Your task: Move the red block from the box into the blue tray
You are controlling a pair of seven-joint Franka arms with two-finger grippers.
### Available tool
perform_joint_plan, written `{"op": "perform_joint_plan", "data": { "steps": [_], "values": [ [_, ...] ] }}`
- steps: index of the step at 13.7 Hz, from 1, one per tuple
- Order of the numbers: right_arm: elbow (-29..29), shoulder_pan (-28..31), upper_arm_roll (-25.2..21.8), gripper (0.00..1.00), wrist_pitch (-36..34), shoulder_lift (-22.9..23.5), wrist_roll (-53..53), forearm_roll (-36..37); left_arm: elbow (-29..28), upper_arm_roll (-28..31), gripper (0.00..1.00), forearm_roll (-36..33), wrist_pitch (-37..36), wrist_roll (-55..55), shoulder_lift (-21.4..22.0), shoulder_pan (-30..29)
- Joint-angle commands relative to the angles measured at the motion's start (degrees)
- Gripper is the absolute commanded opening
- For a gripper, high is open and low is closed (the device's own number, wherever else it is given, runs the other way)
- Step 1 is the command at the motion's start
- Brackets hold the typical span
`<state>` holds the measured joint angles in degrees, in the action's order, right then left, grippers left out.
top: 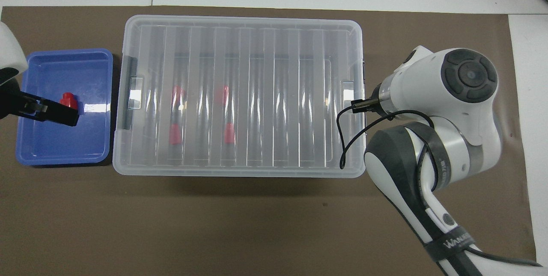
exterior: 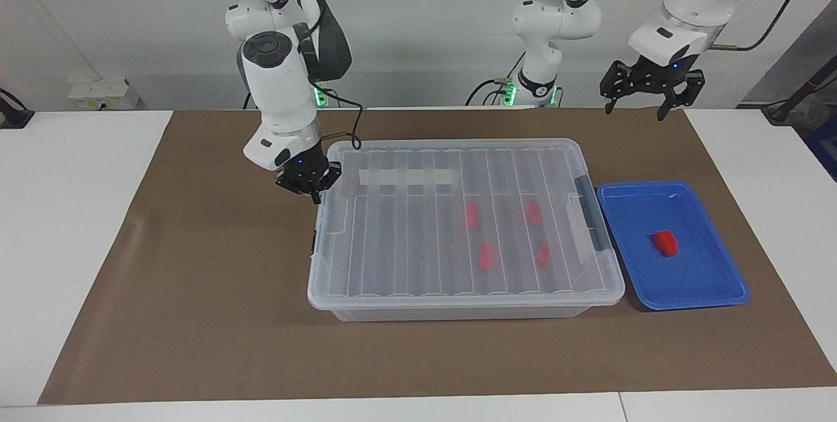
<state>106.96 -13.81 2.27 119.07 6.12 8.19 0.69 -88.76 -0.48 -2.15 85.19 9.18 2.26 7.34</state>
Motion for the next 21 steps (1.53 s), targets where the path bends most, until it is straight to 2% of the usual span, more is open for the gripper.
{"op": "perform_joint_plan", "data": {
  "steps": [1, 4, 5, 6, 7, 9, 11, 12, 14, 17, 19, 21],
  "values": [
    [-1.0, 1.2, -0.1, 0.00, -1.7, -0.9, 1.3, -0.6, -2.6, 2.9, 1.00, 0.6, 0.6, 1.0, 1.6, 1.0],
    [-0.4, 4.0, -0.4, 0.00, -3.4, -3.1, 2.1, -0.7, -3.0, 2.9, 1.00, 0.6, 0.8, 1.0, 1.5, 0.7],
    [-0.4, 5.4, -0.4, 0.15, -4.9, -3.7, 2.2, -0.7, -3.0, 2.9, 1.00, 0.6, 0.8, 1.0, 1.4, 0.7],
    [-0.4, 7.2, -0.4, 0.50, -5.9, -4.4, 2.2, -0.7, -2.9, 2.9, 1.00, 0.5, 0.8, 1.0, 1.3, 0.8],
    [-0.4, 8.3, -0.4, 0.78, -6.7, -5.1, 2.2, -0.7, -3.0, 2.9, 1.00, 0.6, 0.9, 0.9, 1.3, 0.9],
    [-0.5, 9.7, -0.4, 0.97, -9.5, -7.1, 2.5, -0.7, -3.0, 2.9, 1.00, 0.6, 0.9, 1.0, 1.5, 0.6],
    [-0.6, 11.1, -0.5, 0.98, -11.7, -9.1, 2.5, -0.7, -3.5, 2.6, 1.00, 0.6, 0.9, 1.0, 1.6, -0.5],
    [-0.6, 12.2, -0.5, 0.98, -12.6, -10.1, 2.3, -0.7, -3.5, 1.5, 1.00, 0.7, 0.9, 1.1, 1.8, -2.9],
    [-0.6, 14.0, -0.5, 0.98, -15.0, -12.3, 1.2, -0.7, -3.5, -2.4, 1.00, 0.7, 1.1, 1.0, 1.8, -6.7],
    [-1.8, 15.4, -0.7, 0.98, -16.6, -13.0, -1.3, -0.7, -3.5, -3.8, 1.00, 0.7, 1.1, 1.0, 1.8, -7.6],
    [-9.2, 15.2, -0.4, 0.98, -21.7, -9.7, -1.0, -0.4, -3.6, -3.8, 1.00, 0.7, 1.2, 1.0, 1.7, -7.4],
    [-12.7, 14.7, -0.3, 0.98, -24.1, -8.4, -0.9, 0.5, -3.5, -3.8, 1.00, 0.7, 1.2, 0.9, 1.6, -7.4]
  ]
}}
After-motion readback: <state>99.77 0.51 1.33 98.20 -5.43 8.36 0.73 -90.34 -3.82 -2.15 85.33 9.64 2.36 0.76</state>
